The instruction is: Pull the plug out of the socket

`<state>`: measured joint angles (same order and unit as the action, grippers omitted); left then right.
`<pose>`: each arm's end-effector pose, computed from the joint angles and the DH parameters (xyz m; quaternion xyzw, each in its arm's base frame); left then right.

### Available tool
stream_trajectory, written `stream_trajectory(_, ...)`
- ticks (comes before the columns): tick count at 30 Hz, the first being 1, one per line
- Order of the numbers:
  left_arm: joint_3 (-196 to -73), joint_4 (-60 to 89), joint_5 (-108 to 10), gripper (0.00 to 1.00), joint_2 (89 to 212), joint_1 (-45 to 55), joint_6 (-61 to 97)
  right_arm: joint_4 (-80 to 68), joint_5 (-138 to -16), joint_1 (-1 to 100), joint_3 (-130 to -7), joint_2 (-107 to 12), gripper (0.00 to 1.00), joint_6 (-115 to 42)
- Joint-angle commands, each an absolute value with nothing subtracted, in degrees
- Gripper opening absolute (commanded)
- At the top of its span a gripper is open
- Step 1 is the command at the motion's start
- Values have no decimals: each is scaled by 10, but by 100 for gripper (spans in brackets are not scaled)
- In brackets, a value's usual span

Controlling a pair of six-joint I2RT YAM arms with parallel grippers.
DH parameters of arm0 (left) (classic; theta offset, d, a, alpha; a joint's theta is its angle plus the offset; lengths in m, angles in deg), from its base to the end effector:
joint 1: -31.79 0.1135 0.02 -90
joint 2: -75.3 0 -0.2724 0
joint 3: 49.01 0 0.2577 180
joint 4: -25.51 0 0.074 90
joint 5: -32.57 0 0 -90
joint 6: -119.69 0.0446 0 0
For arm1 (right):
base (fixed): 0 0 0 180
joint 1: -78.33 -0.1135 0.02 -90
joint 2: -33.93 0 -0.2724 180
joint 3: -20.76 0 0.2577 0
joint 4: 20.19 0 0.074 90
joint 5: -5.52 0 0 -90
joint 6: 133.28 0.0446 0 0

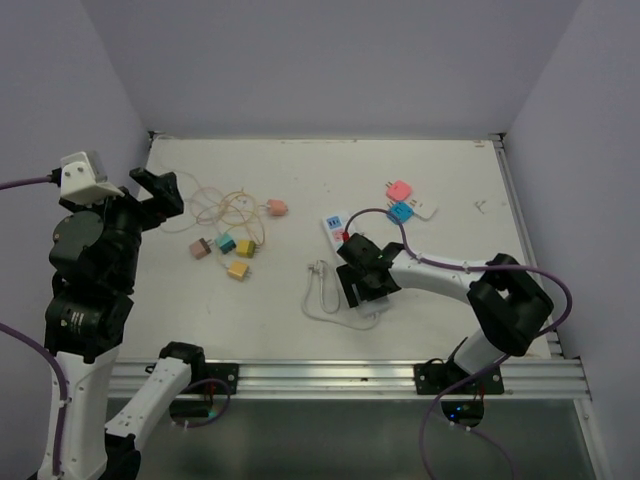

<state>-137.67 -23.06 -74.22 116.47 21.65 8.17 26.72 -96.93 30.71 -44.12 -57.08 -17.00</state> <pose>0.1064 -0.0059 0.4806 -0.1718 0.6925 -0.0888 0.6951 0.2029 0.2081 0.1599 -0.1663 0.9692 0.0024 0.1816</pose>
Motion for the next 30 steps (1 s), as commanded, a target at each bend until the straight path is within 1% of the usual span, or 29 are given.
stream_trajectory(1,-1396,-264,-778,100,1165,221,115,298,-963,303,-453,-553,42,-180)
stream_trajectory(4,-1398,-268,-785,100,1159,221,119,311,-957,303,-466,-530,61,-181)
stream_trajectory(5,-1398,-266,-786,100,1157,221,119,318,-956,303,-476,-520,72,-181)
stream_trajectory(7,-1400,-266,-786,100,1158,221,122,332,-955,304,-496,-510,80,-181)
stream_trajectory(8,-1401,-268,-786,100,1158,221,122,334,-954,304,-502,-505,88,-182)
stream_trajectory(11,-1399,-269,-785,100,1158,221,122,351,-949,303,-527,-497,99,-189)
stream_trajectory(16,-1400,-271,-779,100,1153,221,118,358,-947,303,-531,-509,99,-194)
stream_trajectory(21,-1422,-283,-782,100,1151,221,124,370,-989,303,-538,-476,99,-196)
stream_trajectory(25,-1441,-290,-784,99,1149,221,126,413,-1074,310,-589,-425,99,-199)
stream_trajectory(26,-1444,-293,-784,100,1149,221,125,420,-1111,319,-601,-416,99,-198)
stream_trajectory(30,-1461,-299,-796,99,1143,221,128,458,-1195,351,-659,-355,99,-188)
